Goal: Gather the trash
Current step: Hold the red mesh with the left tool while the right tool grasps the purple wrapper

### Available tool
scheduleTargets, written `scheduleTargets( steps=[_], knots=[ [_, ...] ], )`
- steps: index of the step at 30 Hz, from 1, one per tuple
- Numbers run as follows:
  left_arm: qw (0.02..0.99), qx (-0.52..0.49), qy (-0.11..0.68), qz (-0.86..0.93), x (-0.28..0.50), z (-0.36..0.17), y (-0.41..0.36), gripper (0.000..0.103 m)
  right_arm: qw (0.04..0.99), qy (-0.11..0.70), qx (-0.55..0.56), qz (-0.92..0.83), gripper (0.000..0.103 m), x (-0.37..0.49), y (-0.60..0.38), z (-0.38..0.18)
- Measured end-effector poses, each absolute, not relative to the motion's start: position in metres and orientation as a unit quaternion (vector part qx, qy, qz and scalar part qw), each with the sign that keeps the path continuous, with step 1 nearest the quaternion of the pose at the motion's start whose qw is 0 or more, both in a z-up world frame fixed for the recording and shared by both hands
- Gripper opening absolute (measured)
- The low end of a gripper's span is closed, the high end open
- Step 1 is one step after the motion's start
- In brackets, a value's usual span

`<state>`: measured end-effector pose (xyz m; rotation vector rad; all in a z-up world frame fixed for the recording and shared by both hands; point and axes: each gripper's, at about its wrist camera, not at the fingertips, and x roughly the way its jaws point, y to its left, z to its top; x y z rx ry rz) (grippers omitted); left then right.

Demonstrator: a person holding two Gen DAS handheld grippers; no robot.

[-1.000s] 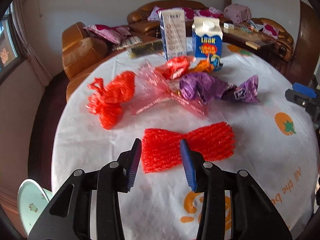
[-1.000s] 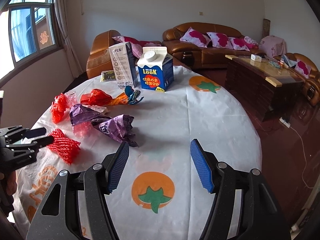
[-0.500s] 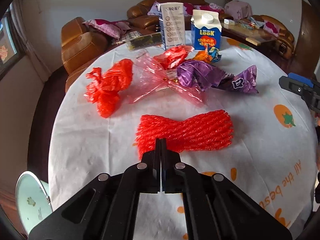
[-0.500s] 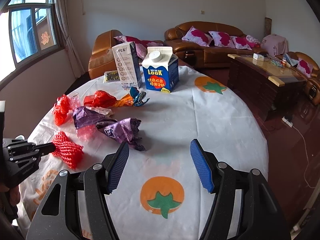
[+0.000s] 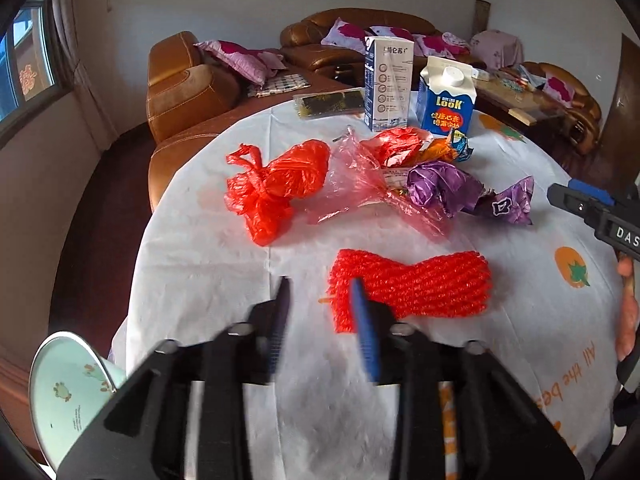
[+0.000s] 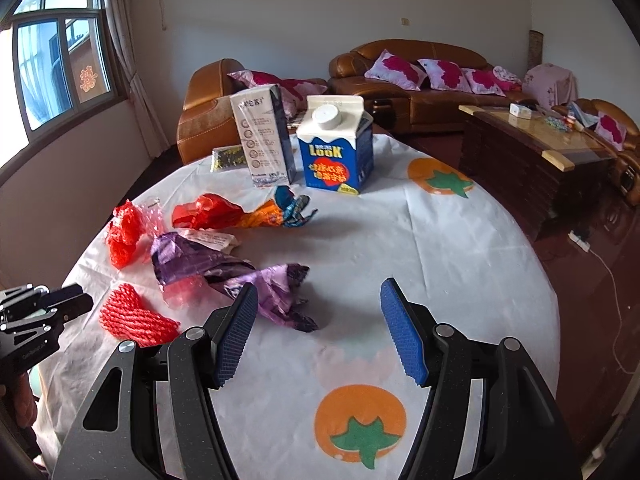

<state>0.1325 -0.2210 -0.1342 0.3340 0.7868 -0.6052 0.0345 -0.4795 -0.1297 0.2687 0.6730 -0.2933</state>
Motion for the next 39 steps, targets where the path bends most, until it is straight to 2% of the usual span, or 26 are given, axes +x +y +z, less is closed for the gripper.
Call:
scheduleTargets(
  steps=[1, 3, 8, 9, 10, 12, 14, 27, 34, 35, 36, 39],
  knots=[
    [0.866, 0.161, 0.374, -0.291, 0.133, -0.135, -0.224, 0.046, 0.924, 0.329, 0.133, -0.145, 0.064, 0.033, -0.481, -0.131],
    [0.860, 0.165, 0.379, -0.299, 0.134, -0.139, -0.232, 0.047, 0.922, 0.332, 0.138, -0.148, 0.064, 0.031, -0.485, -0.135],
    [0.837, 0.175, 0.408, -0.319, 0.139, -0.161, -0.249, 0.043, 0.922, 0.328, 0.146, -0.146, 0.064, 0.028, -0.489, -0.136],
    [0.837, 0.167, 0.410, -0.321, 0.140, -0.162, -0.249, 0.040, 0.922, 0.328, 0.146, -0.145, 0.064, 0.028, -0.488, -0.136],
    [0.831, 0.163, 0.414, -0.333, 0.140, -0.162, -0.250, 0.027, 0.922, 0.328, 0.147, -0.145, 0.064, 0.028, -0.488, -0.136],
    [0.831, 0.178, 0.407, -0.334, 0.136, -0.161, -0.253, 0.022, 0.922, 0.327, 0.149, -0.145, 0.064, 0.027, -0.489, -0.136],
    [0.831, 0.192, 0.401, -0.335, 0.131, -0.160, -0.255, 0.009, 0.921, 0.327, 0.153, -0.144, 0.064, 0.027, -0.490, -0.136],
    [0.869, 0.141, 0.380, -0.284, 0.115, -0.123, -0.202, 0.007, 0.925, 0.322, 0.150, -0.137, 0.064, 0.043, -0.473, -0.127],
    [0.886, 0.126, 0.363, -0.258, 0.112, -0.104, -0.164, 0.007, 0.909, 0.351, 0.188, -0.121, 0.063, 0.073, -0.477, -0.139],
    [0.887, 0.124, 0.363, -0.255, 0.112, -0.104, -0.160, 0.007, 0.905, 0.358, 0.199, -0.114, 0.052, 0.077, -0.479, -0.144],
    [0.888, 0.121, 0.364, -0.253, 0.113, -0.103, -0.156, 0.007, 0.902, 0.365, 0.206, -0.103, 0.035, 0.080, -0.479, -0.148],
    [0.893, 0.113, 0.361, -0.244, 0.112, -0.099, -0.141, 0.007, 0.906, 0.362, 0.201, -0.091, 0.029, 0.076, -0.474, -0.147]
  ],
)
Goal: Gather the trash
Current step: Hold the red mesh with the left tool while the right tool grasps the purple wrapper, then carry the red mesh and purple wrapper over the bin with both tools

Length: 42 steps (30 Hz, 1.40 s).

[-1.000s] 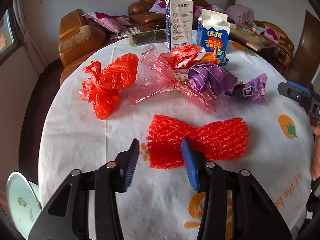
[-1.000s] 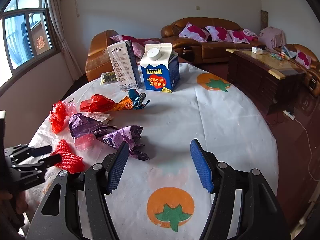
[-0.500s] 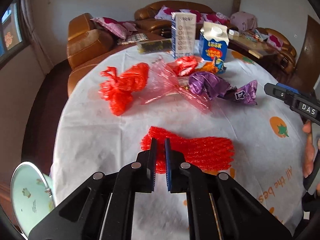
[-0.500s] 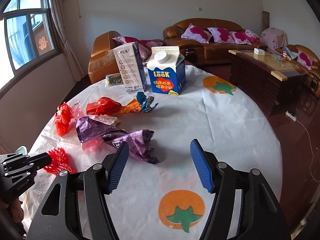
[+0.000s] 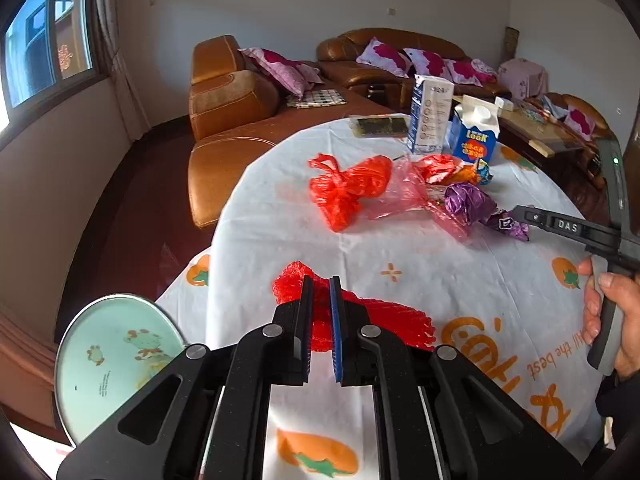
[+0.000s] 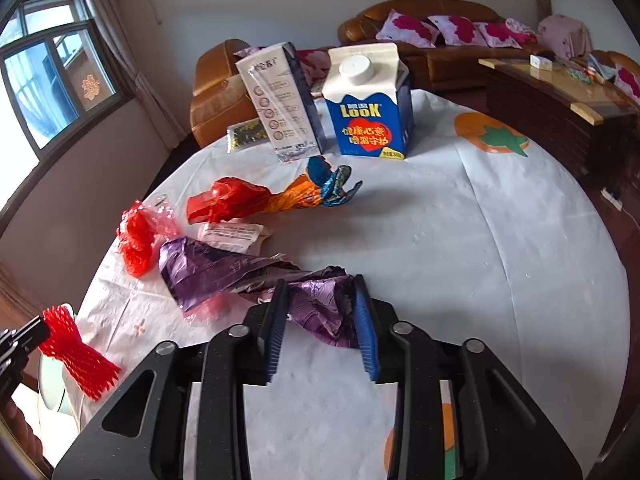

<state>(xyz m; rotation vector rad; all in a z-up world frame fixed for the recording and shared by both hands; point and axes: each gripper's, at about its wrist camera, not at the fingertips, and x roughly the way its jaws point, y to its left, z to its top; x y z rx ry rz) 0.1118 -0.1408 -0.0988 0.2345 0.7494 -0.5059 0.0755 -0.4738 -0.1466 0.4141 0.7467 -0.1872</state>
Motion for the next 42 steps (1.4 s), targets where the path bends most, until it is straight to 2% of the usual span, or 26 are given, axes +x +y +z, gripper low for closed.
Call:
scheduleTargets(
  steps=[8, 15, 28, 42],
  knots=[
    [0.911, 0.110, 0.340, -0.207, 0.108, -0.081, -0.106, 0.007, 0.934, 0.302, 0.170, -0.088, 0.027, 0.051, -0.459, -0.106],
    [0.923, 0.107, 0.334, -0.157, 0.107, -0.075, -0.065, 0.007, 0.950, 0.281, 0.133, -0.032, 0.027, 0.063, -0.413, -0.081],
    [0.933, 0.101, 0.335, -0.079, 0.105, -0.073, 0.004, 0.007, 0.953, 0.285, 0.076, 0.064, 0.027, 0.110, -0.319, -0.077],
    [0.934, 0.106, 0.340, -0.025, 0.102, -0.082, 0.041, 0.007, 0.949, 0.287, 0.035, 0.123, 0.027, 0.140, -0.255, -0.077]
  ],
)
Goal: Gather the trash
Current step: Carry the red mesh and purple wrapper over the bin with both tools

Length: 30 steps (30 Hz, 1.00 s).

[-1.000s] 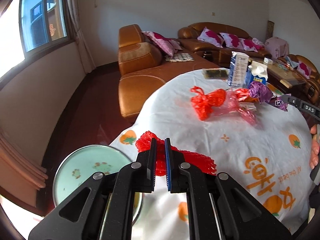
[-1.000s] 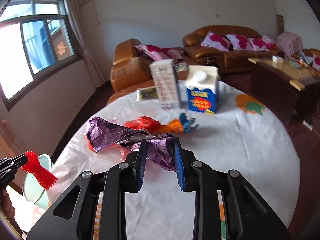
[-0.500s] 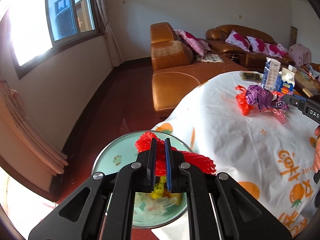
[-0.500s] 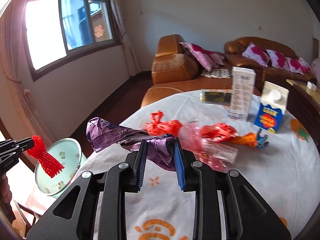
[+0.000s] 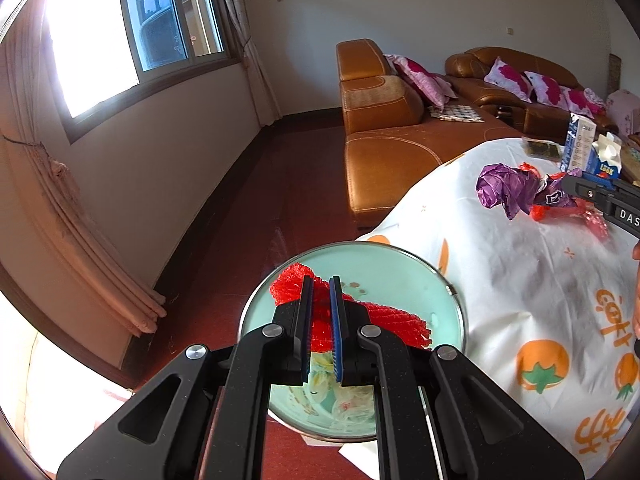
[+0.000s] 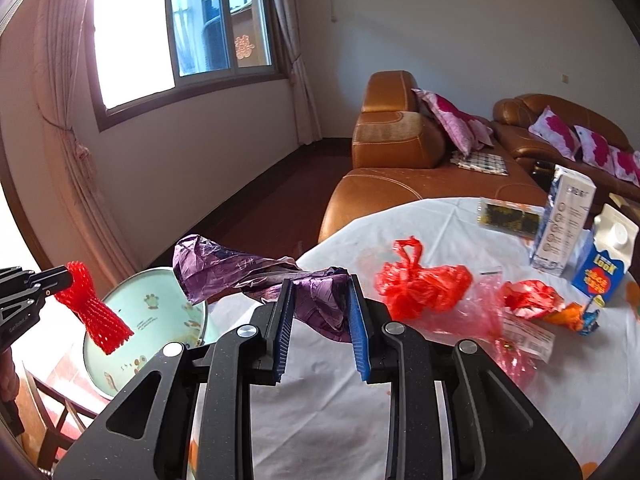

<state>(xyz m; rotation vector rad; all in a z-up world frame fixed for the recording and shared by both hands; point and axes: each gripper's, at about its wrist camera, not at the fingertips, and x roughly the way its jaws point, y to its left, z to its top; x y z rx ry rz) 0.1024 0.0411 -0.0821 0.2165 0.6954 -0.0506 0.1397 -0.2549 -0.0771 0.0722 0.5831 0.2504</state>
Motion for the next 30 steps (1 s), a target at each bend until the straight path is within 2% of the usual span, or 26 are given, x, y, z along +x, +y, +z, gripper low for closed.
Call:
scheduleTargets(
  steps=[30],
  knots=[
    [0.928, 0.097, 0.359, 0.015, 0.107, -0.102, 0.077, 0.008, 0.933, 0.302, -0.047, 0.193, 0.027, 0.162, -0.170, -0.092]
  ],
)
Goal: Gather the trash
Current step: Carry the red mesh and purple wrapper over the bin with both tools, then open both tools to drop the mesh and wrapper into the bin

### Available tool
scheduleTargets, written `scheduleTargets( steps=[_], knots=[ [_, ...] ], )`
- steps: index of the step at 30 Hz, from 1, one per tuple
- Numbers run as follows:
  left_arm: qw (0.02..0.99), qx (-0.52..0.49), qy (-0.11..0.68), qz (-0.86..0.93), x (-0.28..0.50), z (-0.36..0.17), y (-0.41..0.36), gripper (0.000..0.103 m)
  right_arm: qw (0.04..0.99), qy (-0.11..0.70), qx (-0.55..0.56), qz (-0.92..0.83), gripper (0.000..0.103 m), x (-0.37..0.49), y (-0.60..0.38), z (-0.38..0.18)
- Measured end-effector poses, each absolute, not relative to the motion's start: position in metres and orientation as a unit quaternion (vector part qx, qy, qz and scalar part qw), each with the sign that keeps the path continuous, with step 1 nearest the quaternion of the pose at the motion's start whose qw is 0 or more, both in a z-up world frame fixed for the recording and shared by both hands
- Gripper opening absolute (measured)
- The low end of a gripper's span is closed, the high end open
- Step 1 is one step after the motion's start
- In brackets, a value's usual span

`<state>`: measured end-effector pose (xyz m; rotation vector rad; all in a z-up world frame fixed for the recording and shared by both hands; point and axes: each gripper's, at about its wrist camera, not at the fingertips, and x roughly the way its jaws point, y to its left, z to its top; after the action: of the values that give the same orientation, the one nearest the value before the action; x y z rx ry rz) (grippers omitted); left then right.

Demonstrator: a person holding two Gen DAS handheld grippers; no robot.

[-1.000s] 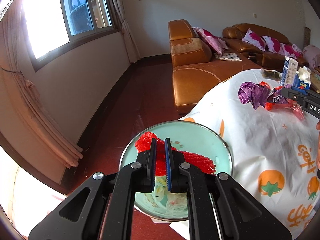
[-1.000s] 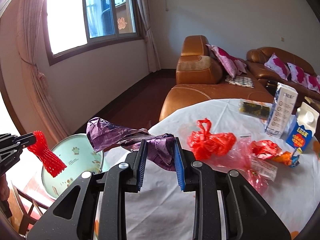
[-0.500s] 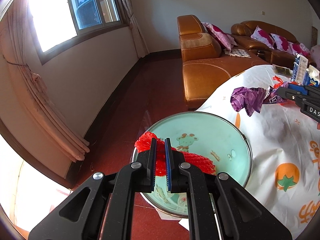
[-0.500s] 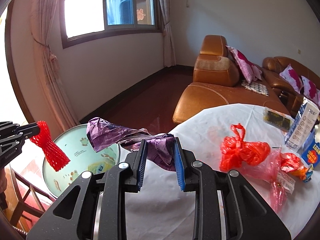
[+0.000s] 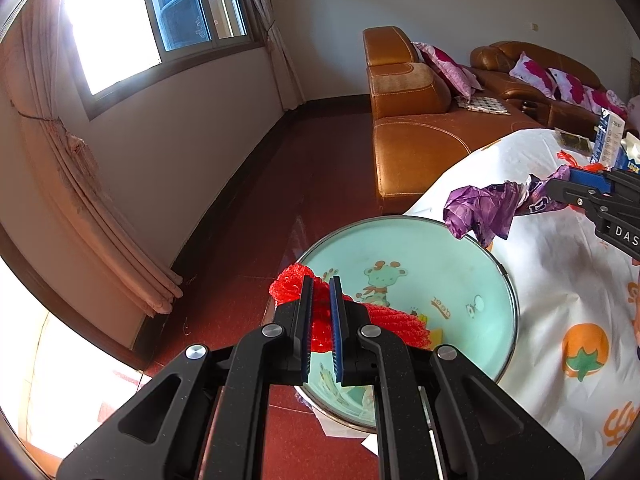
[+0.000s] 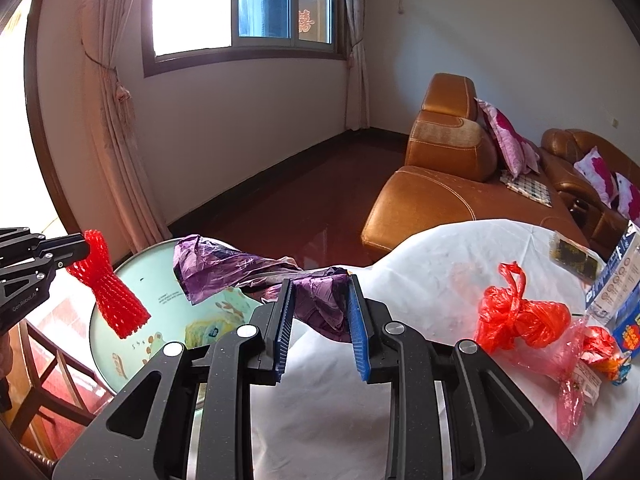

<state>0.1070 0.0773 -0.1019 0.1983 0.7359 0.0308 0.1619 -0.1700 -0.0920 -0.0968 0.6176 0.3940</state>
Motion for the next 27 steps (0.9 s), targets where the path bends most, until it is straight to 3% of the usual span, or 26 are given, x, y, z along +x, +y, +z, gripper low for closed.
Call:
scheduleTargets(
  steps=[18, 20, 22, 27],
  knots=[
    [0.926, 0.091, 0.366, 0.014, 0.111, -0.105, 0.079, 0.009, 0.927, 0.301, -0.063, 0.216, 0.028, 0.160, -0.150, -0.093],
    [0.926, 0.089, 0.367, 0.010, 0.111, -0.105, 0.079, 0.016, 0.922, 0.305, -0.066, 0.230, 0.034, 0.160, -0.146, -0.096],
    [0.927, 0.086, 0.366, 0.004, 0.110, -0.106, 0.077, 0.017, 0.922, 0.300, -0.067, 0.236, 0.043, 0.159, -0.143, -0.096],
    [0.927, 0.088, 0.365, -0.005, 0.108, -0.108, 0.072, 0.041, 0.920, 0.303, -0.067, 0.240, 0.054, 0.157, -0.141, -0.100]
  ],
)
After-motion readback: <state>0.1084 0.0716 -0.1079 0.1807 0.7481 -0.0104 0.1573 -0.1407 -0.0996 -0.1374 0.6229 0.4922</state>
